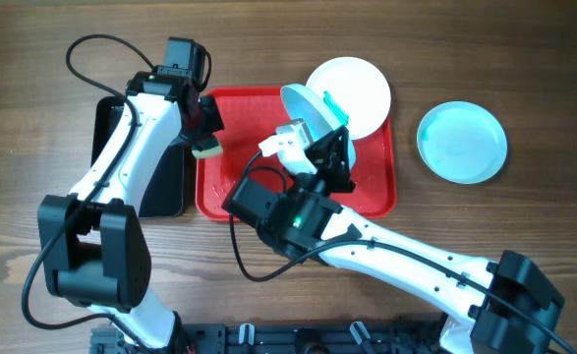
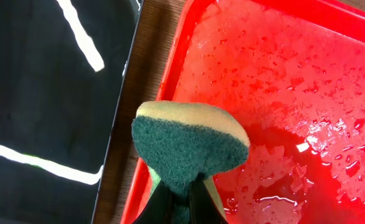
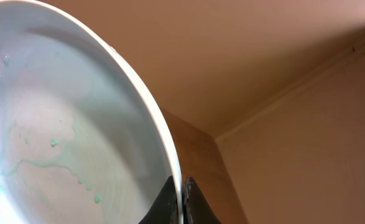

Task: Clean dirty plates on tray and stack at the side
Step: 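Lift the second plate with the right gripper and stack it on the first, then grasp the top plate with the right gripper and drag it to tray center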

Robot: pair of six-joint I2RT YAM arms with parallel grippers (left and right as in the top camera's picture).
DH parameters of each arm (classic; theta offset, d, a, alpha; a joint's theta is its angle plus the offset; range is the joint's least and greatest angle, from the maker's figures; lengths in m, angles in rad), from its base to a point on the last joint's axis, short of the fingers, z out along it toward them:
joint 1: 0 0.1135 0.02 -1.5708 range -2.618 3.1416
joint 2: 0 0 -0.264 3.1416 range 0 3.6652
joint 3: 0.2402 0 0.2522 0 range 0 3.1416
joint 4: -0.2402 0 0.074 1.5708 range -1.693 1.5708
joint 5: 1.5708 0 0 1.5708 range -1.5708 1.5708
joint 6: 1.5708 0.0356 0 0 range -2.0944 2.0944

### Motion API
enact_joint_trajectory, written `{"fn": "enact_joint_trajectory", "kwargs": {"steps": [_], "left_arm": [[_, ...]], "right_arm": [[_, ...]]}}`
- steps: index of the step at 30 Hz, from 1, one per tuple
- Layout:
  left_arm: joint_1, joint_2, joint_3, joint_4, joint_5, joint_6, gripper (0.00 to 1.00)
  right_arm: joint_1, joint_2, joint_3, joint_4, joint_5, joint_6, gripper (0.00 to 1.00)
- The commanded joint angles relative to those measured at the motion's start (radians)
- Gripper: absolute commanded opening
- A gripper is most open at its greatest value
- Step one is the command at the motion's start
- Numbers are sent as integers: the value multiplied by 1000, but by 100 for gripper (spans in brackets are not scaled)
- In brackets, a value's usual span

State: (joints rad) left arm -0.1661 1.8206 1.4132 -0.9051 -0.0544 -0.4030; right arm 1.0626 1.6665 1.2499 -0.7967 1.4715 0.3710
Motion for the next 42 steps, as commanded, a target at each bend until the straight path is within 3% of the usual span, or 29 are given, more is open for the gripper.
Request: {"fn": "enact_joint_trajectory", "kwargs": {"steps": [1,4,9,15,18,22,26,29,42], "left_arm": [[3,-1,11,3,13,-10,4],[3,-1,11,3,13,-10,4],[3,-1,11,3,13,-10,4],[3,-1,11,3,13,-10,4],[0,-1,11,3,14,-11,4],[0,-1,11,11,13,-25,4],[0,-1,11,18,13,-25,4],[0,-1,11,18,13,-25,4],[0,-1,11,22,13,-25,4]], "right_arm": [[6,-18,1,23,2,-4,4],[6,-18,1,22,-177,-2,4],[-65,-18,1,-6,-753,29,5],[-476,-80,1,29,-1507,-34,4],[-689,-134,1,25,-1702,-55,4],[-944,-161,1,-14,-1730,-27,4],[-1125,-161,1,-58,-1511,32,4],[-1226,-153,1,-49,-1482,32,4],[-1381,7,-15,-17,-1384,60,4]]}}
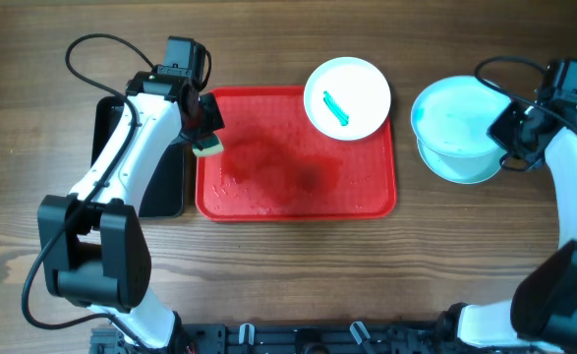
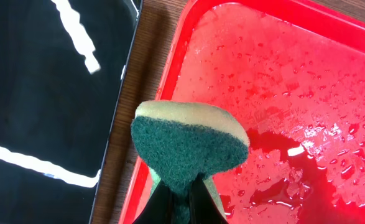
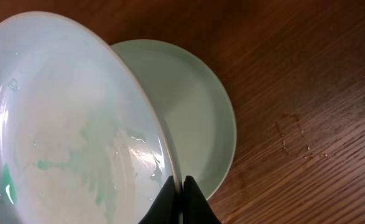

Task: Clean dirty plates on tray and stack at the side
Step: 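Grasp the top plate with the right gripper and drag it to tray center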

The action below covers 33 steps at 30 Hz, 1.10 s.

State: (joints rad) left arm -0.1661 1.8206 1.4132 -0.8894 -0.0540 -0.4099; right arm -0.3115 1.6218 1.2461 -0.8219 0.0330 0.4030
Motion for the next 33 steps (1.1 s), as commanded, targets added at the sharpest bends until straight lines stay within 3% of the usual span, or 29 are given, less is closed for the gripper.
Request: {"fn": "enact_joint_trajectory", "kwargs": {"steps": [1,5,6,7,8,12,14,17,22,29,33], "left_arm": [[0,-1,11,6,13,-18,4],[0,-1,11,6,13,-18,4],[0,-1,11,6,13,-18,4],[0,-1,11,6,13,-18,4],[0,-1,11,6,13,-18,4],[0,-1,11,10,13,-18,4],[0,-1,11,10,13,-18,4],[0,-1,11,10,13,-18,4],[0,-1,11,10,13,-18,4],[0,-1,11,9,13,-18,4],[0,-1,11,10,13,-18,4]], "right_arm": [[-11,73,-11,5,81,50,4],[-31,127,-11,6,92,68,4],[-31,136,-11,10,90,69,17],[-30,140,-11,13,90,68,51],[-30,140,-11,21,79,67,59],[-11,140,5,60,-188,-67,65],[68,140,30,68,-288,-116,64],[208,140,32,131,-304,-76,60],[421,185,26,251,-138,103,37],[500,369,25,331,-143,171,27],[503,370,26,306,-214,146,9]]}}
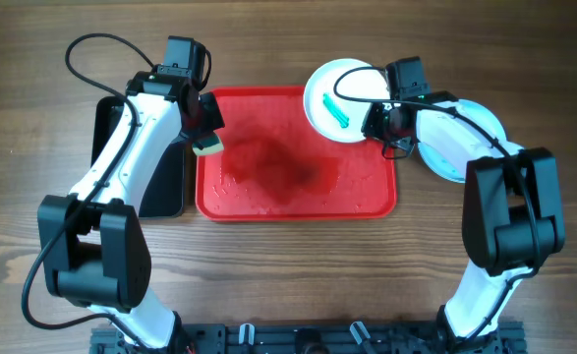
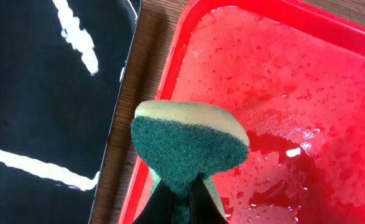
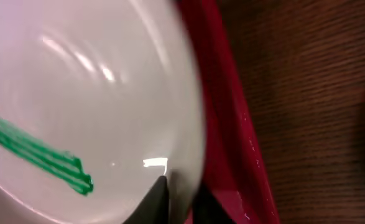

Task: Clean dirty plates on tray and stack at the side
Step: 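Grasp the top plate with the right gripper and drag it to tray center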

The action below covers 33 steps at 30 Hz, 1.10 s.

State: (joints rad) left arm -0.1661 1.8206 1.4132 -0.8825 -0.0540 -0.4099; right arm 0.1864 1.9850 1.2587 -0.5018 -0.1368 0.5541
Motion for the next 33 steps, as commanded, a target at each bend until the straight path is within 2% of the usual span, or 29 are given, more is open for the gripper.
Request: {"fn": "enact_joint_trajectory", "kwargs": {"steps": [1,6,7,11,12,15,17,20,29,33], "left_arm": [[0,-1,11,3,13,-18,4],[0,-1,11,3,12,-18,4],[0,-1,11,3,13,-18,4],[0,-1,11,3,12,-18,4],[0,-1,11,3,12,-18,4],[0,-1,11,3,13,-18,4],[0,-1,11,3,13,-18,4],[0,-1,11,7,13,-18,4],[0,-1,11,32,13,-18,4],[0,-1,11,34,13,-18,4]], "right_arm": [[13,6,13,-45,-75,-10,4],[90,-3,13,-233,-146,-108,4],[107,-15,14,-267,-145,-138,8],[113,-63,68,-317,-47,-286,41],[114,-63,98,-296,-11,-366,58],[113,-60,105,-105,40,-586,73],[119,-58,105,47,20,-743,75],[129,-48,105,174,-1,-800,75],[137,61,105,210,-68,-845,66],[161,106,105,203,-67,-874,56]]}}
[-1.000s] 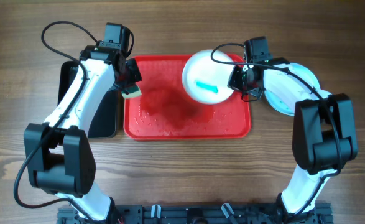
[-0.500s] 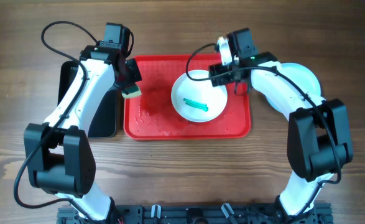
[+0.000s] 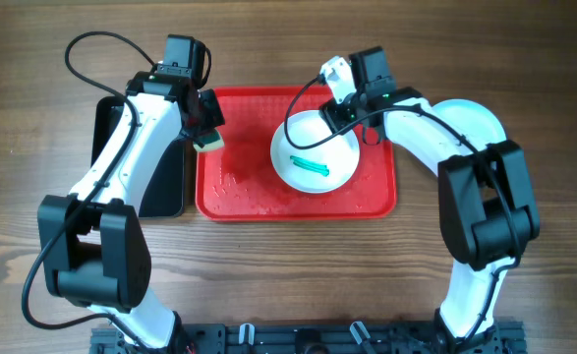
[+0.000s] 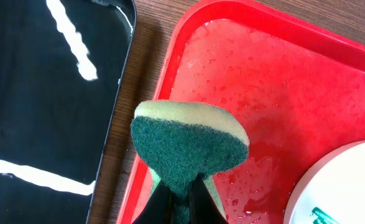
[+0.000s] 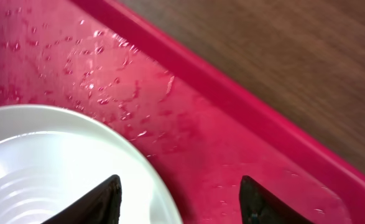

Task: Clean dirty plates on tray and stack at the side
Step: 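Grasp the top plate with the right gripper and drag it to tray center, then scrub the third plate with the sponge in the left gripper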

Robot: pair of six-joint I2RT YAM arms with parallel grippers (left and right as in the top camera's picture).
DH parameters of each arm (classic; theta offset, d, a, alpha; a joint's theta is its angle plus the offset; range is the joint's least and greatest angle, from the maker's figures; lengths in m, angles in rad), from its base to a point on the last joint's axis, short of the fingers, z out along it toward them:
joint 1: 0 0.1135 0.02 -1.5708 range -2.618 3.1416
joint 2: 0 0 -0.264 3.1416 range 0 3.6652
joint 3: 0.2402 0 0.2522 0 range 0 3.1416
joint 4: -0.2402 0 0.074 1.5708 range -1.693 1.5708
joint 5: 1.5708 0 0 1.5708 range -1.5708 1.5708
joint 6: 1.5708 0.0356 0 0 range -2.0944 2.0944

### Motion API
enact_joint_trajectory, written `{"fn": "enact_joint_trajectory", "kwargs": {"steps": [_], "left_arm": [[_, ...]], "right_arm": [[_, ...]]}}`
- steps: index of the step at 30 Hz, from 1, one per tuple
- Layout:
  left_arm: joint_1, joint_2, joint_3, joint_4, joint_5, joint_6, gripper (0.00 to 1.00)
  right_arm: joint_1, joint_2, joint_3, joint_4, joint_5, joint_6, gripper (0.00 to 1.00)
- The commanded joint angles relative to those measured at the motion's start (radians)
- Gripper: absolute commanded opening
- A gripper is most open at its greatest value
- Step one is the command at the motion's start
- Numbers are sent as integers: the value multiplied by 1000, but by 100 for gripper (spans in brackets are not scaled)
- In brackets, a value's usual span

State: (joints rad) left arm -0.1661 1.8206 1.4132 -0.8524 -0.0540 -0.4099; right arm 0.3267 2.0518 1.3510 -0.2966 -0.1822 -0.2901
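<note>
A white plate [image 3: 315, 157] marked with a green smear [image 3: 311, 164] lies in the middle of the wet red tray [image 3: 239, 187]. My right gripper [image 3: 345, 113] hangs open over the plate's far rim; in the right wrist view its fingers [image 5: 104, 199] straddle the rim of the plate [image 5: 58, 168] without touching it. At the tray's left edge, my left gripper [image 4: 181, 199] is shut on a green and yellow sponge [image 4: 188, 140], which is held above the tray rim. Light blue plates [image 3: 477, 116] sit on the table right of the tray.
A black tray [image 3: 165, 187] lies left of the red tray, partly under my left arm. My right arm crosses over the light blue plates and the tray's right corner. Wooden table surrounds everything.
The white plate was at the tray's far right corner with my right gripper shut at its rim. Now it lies in the tray's middle and the right gripper is open. Left arm unchanged.
My right gripper first held a light blue plate tilted over the tray, then over another blue plate on the right. Later that plate rested there and the gripper was at the white plate's rim. Now the white plate sits mid-tray, released. The left gripper held the sponge throughout.
</note>
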Motion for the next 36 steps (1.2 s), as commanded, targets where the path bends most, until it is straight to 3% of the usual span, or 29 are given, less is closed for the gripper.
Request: {"fn": "enact_joint_trajectory", "kwargs": {"steps": [1,3,4,5,9,14,15,19,20,24,27,33,36], "left_arm": [[0,-1,11,3,12,-18,4],[0,-1,11,3,13,-18,4],[0,-1,11,3,13,-18,4],[0,-1,11,3,13,-18,4],[0,-1,11,3,12,-18,4],[0,-1,11,3,13,-18,4],[0,-1,11,3,13,-18,4],[0,-1,11,3,13,-18,4],[0,-1,11,3,23,-18,4],[0,-1,11,3,32,-17,4],[0,-1,8,4,69,-12,4],[-37,3,-69,89,151,71,4],[-96,29,-71,144,154,178,4]], "right_arm": [[23,52,12,-5,-21,-38,52],[23,70,12,-38,-21,-43,36],[23,77,12,-57,-11,-28,20],[23,79,12,-71,21,11,12],[23,69,13,-164,87,170,4],[23,-6,13,-410,54,504,4],[23,-12,12,-465,-35,637,4],[23,-9,-31,-391,-135,837,5],[23,-4,-38,-383,-134,874,9],[24,18,-38,-362,-135,875,16],[24,24,-38,-351,-146,872,4],[44,24,-38,-339,-149,841,4],[52,24,-38,-332,-153,827,4]]}}
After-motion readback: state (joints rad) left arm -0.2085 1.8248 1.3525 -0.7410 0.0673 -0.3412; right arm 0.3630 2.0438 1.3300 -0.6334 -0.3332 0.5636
